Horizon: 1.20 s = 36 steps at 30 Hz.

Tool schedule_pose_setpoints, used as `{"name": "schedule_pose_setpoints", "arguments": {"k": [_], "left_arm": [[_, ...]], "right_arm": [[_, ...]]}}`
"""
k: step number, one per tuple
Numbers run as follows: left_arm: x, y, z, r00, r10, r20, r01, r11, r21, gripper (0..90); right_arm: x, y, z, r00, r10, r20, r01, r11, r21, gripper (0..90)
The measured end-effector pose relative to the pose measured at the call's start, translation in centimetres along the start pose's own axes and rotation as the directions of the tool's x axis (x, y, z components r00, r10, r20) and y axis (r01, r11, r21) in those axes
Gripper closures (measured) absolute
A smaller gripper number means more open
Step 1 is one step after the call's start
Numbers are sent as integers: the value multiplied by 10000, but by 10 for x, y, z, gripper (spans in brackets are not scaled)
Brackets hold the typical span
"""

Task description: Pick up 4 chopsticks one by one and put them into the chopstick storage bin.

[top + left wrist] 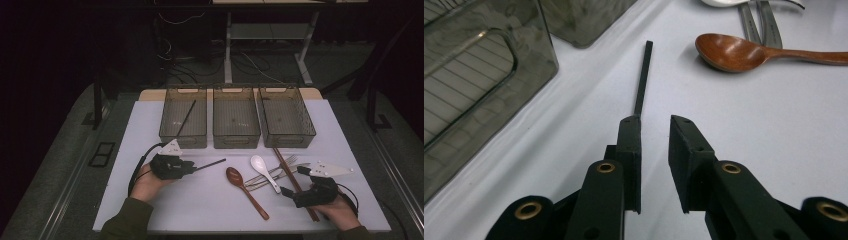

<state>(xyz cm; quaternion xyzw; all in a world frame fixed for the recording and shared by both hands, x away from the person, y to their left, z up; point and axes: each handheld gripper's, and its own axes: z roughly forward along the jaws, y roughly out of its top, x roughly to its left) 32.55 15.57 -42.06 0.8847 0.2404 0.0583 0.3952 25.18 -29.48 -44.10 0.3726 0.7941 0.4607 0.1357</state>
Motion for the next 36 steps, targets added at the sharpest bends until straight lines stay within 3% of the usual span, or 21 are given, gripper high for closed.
{"name": "schedule_pose_setpoints", "arguments": {"k": [20,36], "left_arm": [[11,-6,18,10000,56,8,-56,9974,719,756],[13,-9,23,9998,160,-107,-151,9966,814,835]], "right_arm": [[0,0,2,9999,-102,-30,103,9999,100,10],[0,0,3,9999,-139,-34,140,9998,119,10]]}}
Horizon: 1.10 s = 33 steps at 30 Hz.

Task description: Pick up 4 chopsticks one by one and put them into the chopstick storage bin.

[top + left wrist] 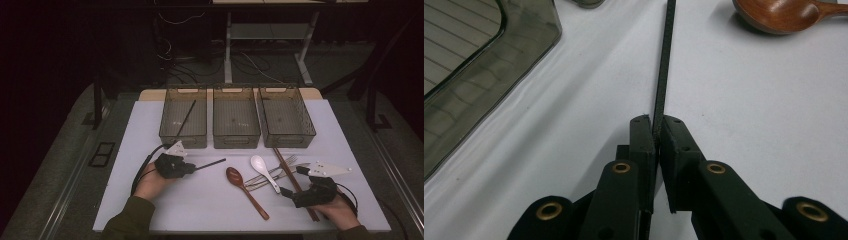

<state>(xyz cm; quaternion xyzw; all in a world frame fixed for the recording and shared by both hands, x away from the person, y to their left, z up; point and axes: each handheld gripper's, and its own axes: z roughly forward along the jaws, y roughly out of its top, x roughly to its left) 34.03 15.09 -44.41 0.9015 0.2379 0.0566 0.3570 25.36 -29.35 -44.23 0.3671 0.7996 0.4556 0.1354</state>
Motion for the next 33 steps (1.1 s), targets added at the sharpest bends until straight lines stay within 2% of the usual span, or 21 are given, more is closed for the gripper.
{"name": "schedule_pose_setpoints", "arguments": {"k": [10,17,27,33], "left_arm": [[1,-1,0,9997,80,251,-78,9999,-72,855],[0,0,-1,9999,81,91,-81,10000,-12,858],[-3,2,-6,9999,28,102,-28,10000,-33,858],[-5,4,-12,10000,-3,86,5,9997,-225,858]], "right_arm": [[0,0,0,10000,9,18,-9,10000,6,10],[0,0,0,10000,-49,8,49,10000,27,10],[0,0,0,10000,-30,23,30,10000,22,10],[-1,0,0,10000,-21,6,21,10000,29,10]]}}
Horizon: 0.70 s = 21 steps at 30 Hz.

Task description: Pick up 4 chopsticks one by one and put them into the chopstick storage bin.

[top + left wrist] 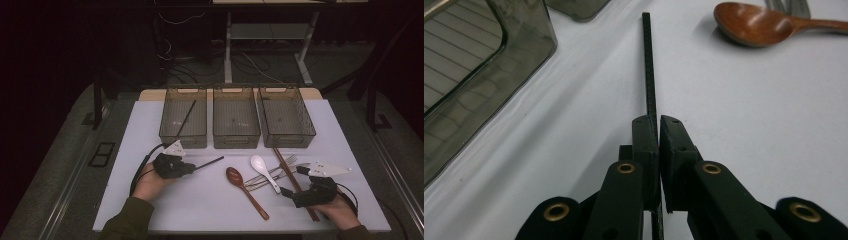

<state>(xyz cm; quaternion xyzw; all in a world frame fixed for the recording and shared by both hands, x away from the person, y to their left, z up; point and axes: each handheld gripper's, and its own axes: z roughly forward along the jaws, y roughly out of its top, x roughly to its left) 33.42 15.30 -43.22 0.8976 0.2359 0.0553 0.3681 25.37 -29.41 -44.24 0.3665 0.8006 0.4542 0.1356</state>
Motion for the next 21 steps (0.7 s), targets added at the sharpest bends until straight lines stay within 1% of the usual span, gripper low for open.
{"name": "schedule_pose_setpoints", "arguments": {"k": [9,15,18,21], "left_arm": [[-4,4,-10,10000,9,-22,-10,9997,-227,858],[-9,7,-14,9999,29,146,-24,9993,-373,857],[-12,9,-16,9995,165,253,-153,9988,-466,857],[-14,11,-19,9993,259,274,-244,9982,-546,857]], "right_arm": [[0,0,0,10000,21,-2,-21,10000,8,10],[0,0,0,10000,24,-3,-24,10000,4,10],[-1,0,-1,10000,40,9,-40,10000,1,10],[-1,0,0,10000,31,9,-31,10000,-27,10]]}}
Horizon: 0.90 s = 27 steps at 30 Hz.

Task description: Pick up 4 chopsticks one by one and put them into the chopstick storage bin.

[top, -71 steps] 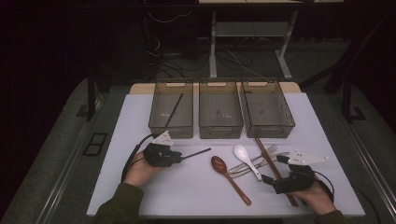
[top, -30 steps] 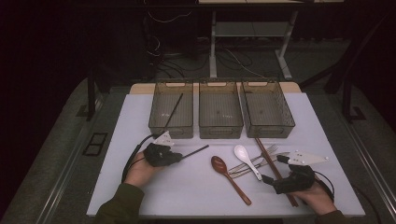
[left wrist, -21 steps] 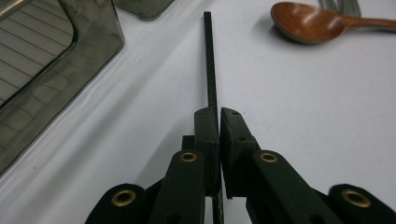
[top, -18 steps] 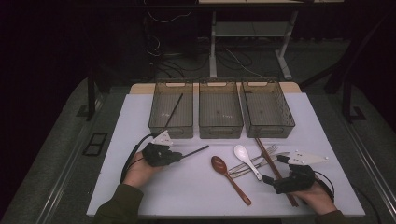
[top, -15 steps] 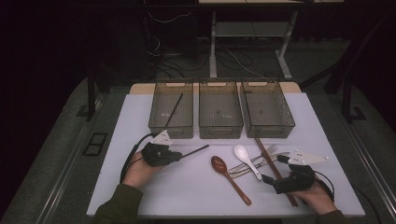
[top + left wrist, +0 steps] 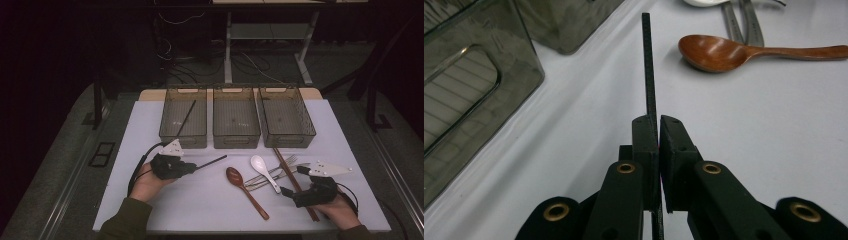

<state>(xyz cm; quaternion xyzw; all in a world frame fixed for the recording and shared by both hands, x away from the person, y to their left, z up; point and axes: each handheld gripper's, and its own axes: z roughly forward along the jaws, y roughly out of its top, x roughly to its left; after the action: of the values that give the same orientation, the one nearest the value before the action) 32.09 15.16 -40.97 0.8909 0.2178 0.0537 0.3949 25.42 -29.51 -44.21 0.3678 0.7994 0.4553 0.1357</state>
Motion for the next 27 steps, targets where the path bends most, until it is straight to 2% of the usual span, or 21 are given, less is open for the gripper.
{"name": "schedule_pose_setpoints", "arguments": {"k": [8,21,27], "left_arm": [[-4,9,-9,9999,-104,-90,101,9996,-270,857],[-1,16,-19,9966,-673,-476,644,9961,-606,857],[1,23,-22,9962,-646,-587,605,9957,-701,857]], "right_arm": [[0,0,1,10000,-23,-41,23,10000,12,10],[0,0,3,10000,-39,-68,39,10000,54,10],[1,0,3,10000,-55,-81,56,10000,56,10]]}}
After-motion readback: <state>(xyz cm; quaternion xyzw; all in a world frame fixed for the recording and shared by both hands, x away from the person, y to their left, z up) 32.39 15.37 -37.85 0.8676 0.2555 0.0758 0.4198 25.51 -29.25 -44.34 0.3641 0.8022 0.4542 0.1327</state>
